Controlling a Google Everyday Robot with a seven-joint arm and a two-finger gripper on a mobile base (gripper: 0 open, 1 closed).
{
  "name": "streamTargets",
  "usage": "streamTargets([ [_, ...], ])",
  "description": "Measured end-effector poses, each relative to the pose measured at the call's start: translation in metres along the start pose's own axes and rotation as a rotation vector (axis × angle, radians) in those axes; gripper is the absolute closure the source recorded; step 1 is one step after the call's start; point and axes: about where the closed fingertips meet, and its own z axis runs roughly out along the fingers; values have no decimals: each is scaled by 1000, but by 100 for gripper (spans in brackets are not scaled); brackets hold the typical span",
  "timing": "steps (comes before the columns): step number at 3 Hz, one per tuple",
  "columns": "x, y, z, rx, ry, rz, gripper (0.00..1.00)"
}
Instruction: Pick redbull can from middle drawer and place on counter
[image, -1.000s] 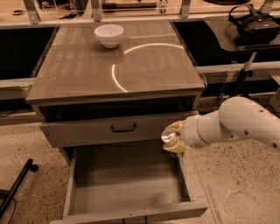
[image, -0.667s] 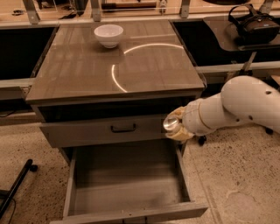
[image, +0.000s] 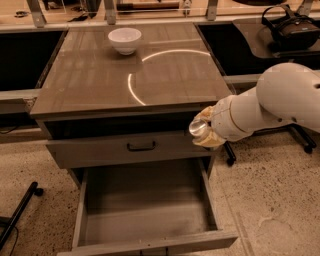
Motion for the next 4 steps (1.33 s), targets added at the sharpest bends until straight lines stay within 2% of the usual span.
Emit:
streamTargets([
  [1, -21, -19, -22, 13, -26, -42, 100],
  [2, -51, -53, -56, 51, -73, -93, 100],
  [3, -71, -83, -77, 88, -128, -101, 100],
  [4, -87, -121, -95, 145, -194, -124, 100],
])
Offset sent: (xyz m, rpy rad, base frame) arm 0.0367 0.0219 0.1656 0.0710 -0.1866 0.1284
